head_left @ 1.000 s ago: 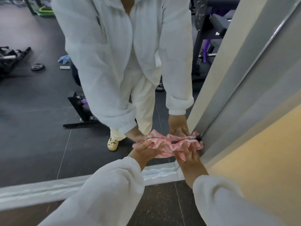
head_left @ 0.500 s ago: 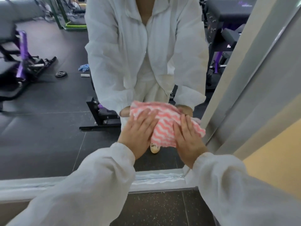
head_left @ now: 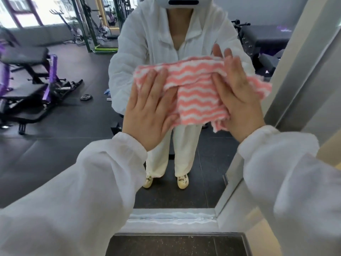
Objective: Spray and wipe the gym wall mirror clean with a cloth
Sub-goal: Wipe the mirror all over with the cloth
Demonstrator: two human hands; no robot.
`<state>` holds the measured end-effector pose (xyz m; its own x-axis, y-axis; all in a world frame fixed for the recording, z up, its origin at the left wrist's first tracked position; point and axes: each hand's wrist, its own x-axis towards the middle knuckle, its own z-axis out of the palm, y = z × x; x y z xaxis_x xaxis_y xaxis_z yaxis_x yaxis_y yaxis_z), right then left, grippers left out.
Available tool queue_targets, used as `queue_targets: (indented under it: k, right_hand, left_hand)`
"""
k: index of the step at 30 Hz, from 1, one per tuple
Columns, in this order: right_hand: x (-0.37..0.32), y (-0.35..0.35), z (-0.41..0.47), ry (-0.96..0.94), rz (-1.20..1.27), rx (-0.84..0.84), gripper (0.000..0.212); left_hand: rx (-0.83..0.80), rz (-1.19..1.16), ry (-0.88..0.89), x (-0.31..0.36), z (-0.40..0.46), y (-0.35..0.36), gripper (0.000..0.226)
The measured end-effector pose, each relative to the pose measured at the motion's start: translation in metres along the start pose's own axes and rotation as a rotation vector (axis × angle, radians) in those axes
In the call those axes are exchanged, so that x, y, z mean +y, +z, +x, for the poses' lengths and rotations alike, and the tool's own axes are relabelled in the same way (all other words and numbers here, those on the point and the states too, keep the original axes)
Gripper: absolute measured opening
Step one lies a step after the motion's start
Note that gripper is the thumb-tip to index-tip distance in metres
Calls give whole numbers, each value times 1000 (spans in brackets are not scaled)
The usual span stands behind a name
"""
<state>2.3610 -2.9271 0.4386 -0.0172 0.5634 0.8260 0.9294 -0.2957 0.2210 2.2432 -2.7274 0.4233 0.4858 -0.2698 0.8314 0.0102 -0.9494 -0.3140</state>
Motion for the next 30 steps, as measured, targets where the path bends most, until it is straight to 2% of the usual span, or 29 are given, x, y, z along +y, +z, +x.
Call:
queue_targets:
  k: [2, 4, 5, 9, 11, 14, 15, 17, 19, 20, 22, 24, 25, 27, 30]
  right_hand:
    - [4, -3, 12, -28, 1, 38, 74]
    - [2, 0, 11, -37, -42, -48, 85]
    - [-2, 3, 8, -48, -81, -96, 84]
    - [-13, 24, -18, -168, -266, -109, 52]
    - [-17, 38, -38, -200, -296, -110, 50]
    - [-27, 59, -78, -250, -282, -192, 70]
    - [-30, 68, -95, -284, -268, -224, 79]
    - [-42, 81, -121, -306, -242, -353, 77]
    - [-55, 95, -150, -301, -226, -613, 65]
    - [-62, 104, -165, -327, -237, -730, 70]
    - [-76, 132, -200, -462, -352, -800, 99]
    - [-84, 155, -231, -547, -366, -917, 121]
    - [-85, 162, -238, -568, -331, -909, 125]
    - [-88, 158, -224, -562, -272, -921, 118]
    - [-97, 145, -201, -531, -409, -710, 95]
  left_hand:
    - [105, -17, 37, -7, 15, -4, 35]
    - [157, -2, 102, -13, 19, -2, 29]
    - [161, -6, 134, -16, 19, 1, 29]
    - [93, 14, 261, -23, -3, 14, 30]
    - [20, 65, 321, -25, -28, 24, 34]
    - [-172, 140, 456, -24, -76, 37, 87]
    - [-249, 150, 503, -21, -91, 39, 97]
    - [-364, 149, 567, -10, -119, 41, 88]
    - [-475, 191, 624, 2, -146, 47, 80]
    - [-543, 227, 701, 7, -163, 52, 84]
    - [-684, 365, 842, 15, -198, 62, 98]
    - [-815, 425, 837, 22, -229, 69, 104]
    - [-897, 410, 817, 27, -241, 72, 104]
    - [-1002, 393, 753, 32, -259, 73, 103]
    - [-836, 452, 734, 27, -254, 66, 89]
